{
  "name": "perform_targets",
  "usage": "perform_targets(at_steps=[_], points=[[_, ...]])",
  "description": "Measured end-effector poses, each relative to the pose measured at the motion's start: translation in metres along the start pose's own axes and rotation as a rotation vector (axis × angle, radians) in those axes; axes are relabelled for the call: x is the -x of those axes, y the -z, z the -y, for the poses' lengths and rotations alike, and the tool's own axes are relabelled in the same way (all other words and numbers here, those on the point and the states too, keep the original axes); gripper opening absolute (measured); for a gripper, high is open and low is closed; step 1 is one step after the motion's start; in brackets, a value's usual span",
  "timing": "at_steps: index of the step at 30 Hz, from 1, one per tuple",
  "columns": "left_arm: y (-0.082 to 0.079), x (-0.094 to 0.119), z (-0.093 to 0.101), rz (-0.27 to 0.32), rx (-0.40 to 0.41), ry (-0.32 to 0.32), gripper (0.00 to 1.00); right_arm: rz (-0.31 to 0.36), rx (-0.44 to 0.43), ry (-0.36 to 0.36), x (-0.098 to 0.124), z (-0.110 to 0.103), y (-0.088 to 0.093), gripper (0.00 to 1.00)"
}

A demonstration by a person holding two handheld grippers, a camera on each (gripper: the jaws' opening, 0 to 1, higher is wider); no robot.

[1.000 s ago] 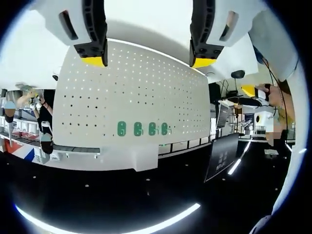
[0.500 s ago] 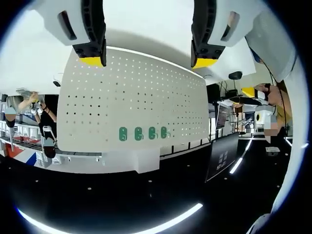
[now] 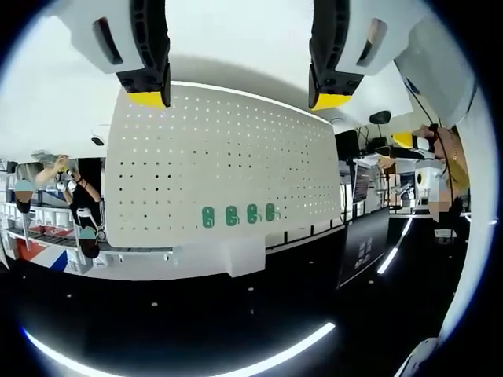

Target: Insert the hook assembly into the mounting plate slot until the hook locks in place.

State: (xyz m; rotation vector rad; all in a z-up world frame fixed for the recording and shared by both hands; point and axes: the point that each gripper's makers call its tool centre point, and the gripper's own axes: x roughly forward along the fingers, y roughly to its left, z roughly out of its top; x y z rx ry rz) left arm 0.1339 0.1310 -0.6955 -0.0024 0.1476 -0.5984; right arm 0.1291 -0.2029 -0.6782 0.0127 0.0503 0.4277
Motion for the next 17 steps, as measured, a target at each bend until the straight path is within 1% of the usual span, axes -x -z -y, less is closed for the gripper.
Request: perform_targets(at_steps=[2,3,17], points=[[0.0069,0.0018,-0.0051,0.001,0.001,-0.002,0.96,0.001,-0.001,0.002,0.0005,-0.0002,0.0,0.69],[0.0076,0.002,-0.0062,0.002,0.004,-0.003,0.96,0.001,-0.002,0.002,0.0006,-0.0005,-0.0001,0.69],[0.0073,0.0023,-0.0014,0.004,0.007,-0.006,0.96,0.001,-0.006,0.01,0.0034,0.0005,0.0009,0.7]])
